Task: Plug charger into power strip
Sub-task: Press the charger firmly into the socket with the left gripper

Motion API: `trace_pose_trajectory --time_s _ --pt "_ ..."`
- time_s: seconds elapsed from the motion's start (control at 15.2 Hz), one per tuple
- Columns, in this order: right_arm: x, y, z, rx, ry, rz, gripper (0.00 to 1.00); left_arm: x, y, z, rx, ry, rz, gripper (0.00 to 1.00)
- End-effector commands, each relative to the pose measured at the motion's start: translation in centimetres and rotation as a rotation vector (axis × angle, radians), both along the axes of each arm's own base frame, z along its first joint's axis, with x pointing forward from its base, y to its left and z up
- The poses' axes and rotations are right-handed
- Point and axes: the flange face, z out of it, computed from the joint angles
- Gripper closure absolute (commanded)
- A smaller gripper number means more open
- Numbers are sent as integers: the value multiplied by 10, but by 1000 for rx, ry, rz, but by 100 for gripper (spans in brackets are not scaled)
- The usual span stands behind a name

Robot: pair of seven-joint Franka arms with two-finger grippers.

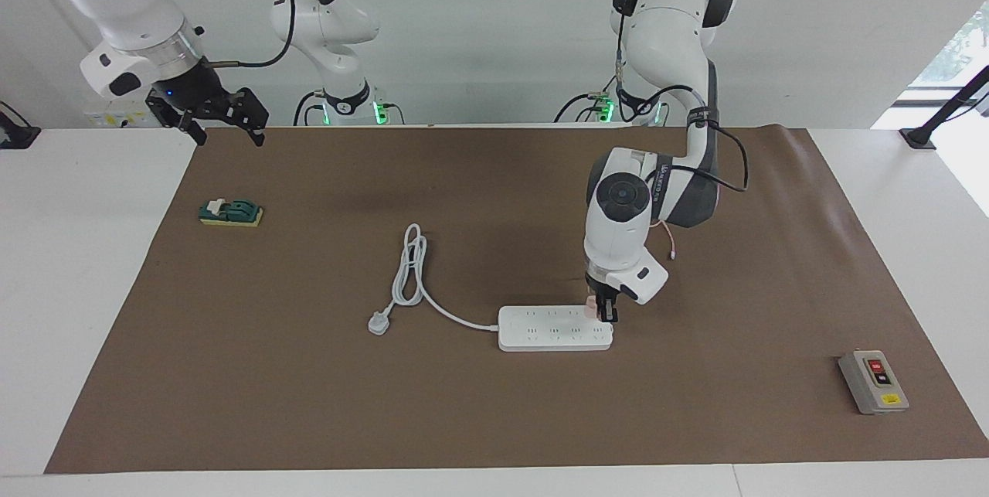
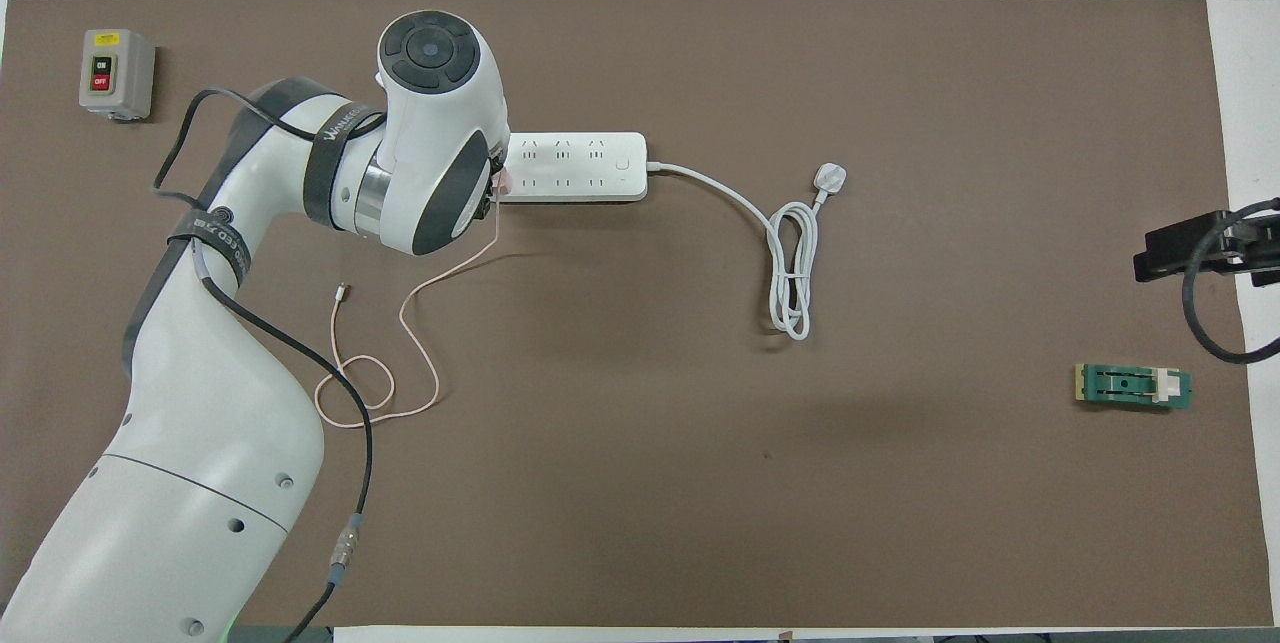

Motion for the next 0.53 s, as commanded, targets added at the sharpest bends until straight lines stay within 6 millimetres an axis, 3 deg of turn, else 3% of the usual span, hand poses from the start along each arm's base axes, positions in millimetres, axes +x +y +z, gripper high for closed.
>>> trace_pose_trajectory --time_s 0.0,0.2,0.46 --pt "-1 -2 1 4 10 18 0 -16 -12 -46 -13 64 -22 100" --pt "-1 -2 1 4 10 18 0 -16 -11 -41 -13 72 -68 100" --pt "-1 -2 1 4 10 18 0 -13 3 -3 -43 66 -74 26"
